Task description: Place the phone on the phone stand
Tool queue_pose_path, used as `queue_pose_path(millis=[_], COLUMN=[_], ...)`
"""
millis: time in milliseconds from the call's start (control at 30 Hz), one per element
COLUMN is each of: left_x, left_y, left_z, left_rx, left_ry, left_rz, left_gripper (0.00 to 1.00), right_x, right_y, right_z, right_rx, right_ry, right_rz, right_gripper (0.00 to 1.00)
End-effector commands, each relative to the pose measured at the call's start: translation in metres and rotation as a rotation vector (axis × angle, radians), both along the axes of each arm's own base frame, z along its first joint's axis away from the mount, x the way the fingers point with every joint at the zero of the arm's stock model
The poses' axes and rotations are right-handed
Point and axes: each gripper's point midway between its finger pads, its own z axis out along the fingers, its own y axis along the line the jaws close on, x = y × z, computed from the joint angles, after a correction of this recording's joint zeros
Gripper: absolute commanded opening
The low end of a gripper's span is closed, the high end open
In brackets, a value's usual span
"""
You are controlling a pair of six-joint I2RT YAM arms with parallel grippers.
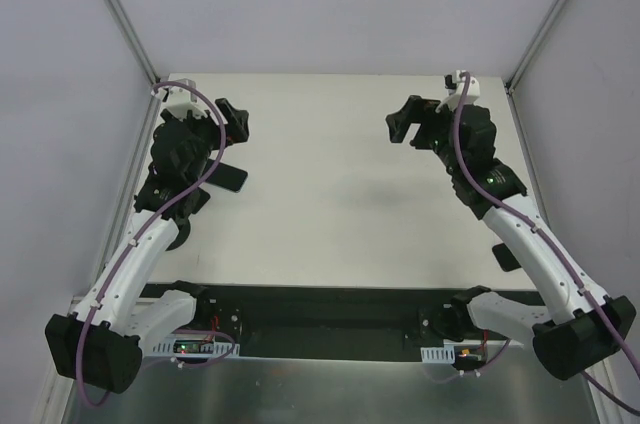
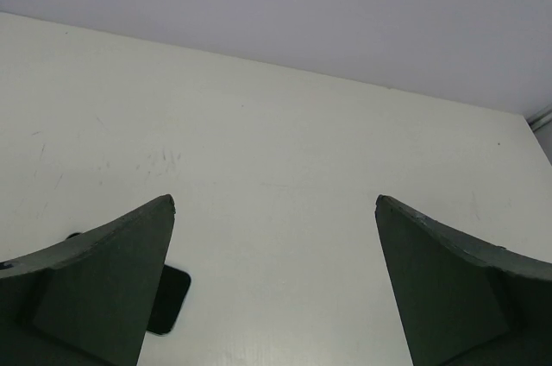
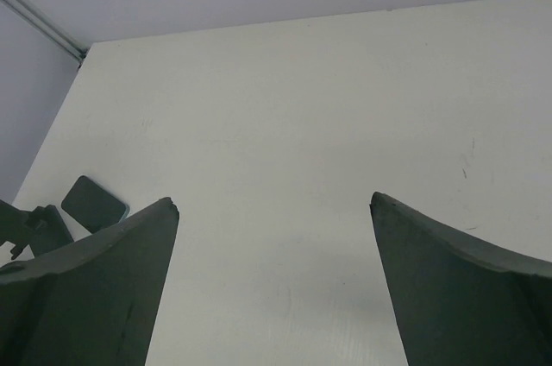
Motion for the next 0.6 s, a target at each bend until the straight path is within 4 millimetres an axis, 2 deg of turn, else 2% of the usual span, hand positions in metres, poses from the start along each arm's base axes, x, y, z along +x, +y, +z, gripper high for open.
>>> queue_pose_path(millis=[0,33,67,200,300,433,467,500,567], left_x=[0.003,0.005,0.006,0.015,0.002,-0.038,-0.056,-0.067,-0.099], left_y=[0.007,0.011,0.013,0.03,0.037,0.051,0.059,0.068,0.085], left_z=[0.022,0.019,0.014,-0.008,-0.018,-0.025,-0.021,-0.022,-0.034], left_rx=[-0.059,-0.083,-0.079,-0.051,-0.024,-0.055,-0.055,-0.039,-0.001], left_ry=[-0.045,-0.031,-0.018,0.112,0.266,0.339,0.333,0.331,0.364], left_rz=[0.055,0.087,0.097,0.21,0.25,0.285,0.299,0.334,0.397], left_gripper=[0.99,0.99,0.99,0.99,0.99,0.99,0.99,0.99,0.99], right_x=[0.007,0.008,0.008,0.003,0.003,0.002,0.002,0.0,-0.004], right_y=[0.023,0.033,0.04,0.09,0.107,0.11,0.109,0.107,0.104], right_z=[0.023,0.019,0.024,0.013,0.009,0.002,0.001,0.006,0.005], right_rx=[0.031,0.024,0.028,-0.009,-0.042,-0.065,-0.071,-0.076,-0.081], right_ry=[-0.042,-0.028,-0.036,0.028,0.096,0.122,0.119,0.103,0.1], right_rz=[0.045,0.068,0.088,0.279,0.326,0.345,0.343,0.345,0.35], right_gripper=[0.96,0.96,0.96,0.96,0.96,0.96,0.96,0.96,0.96])
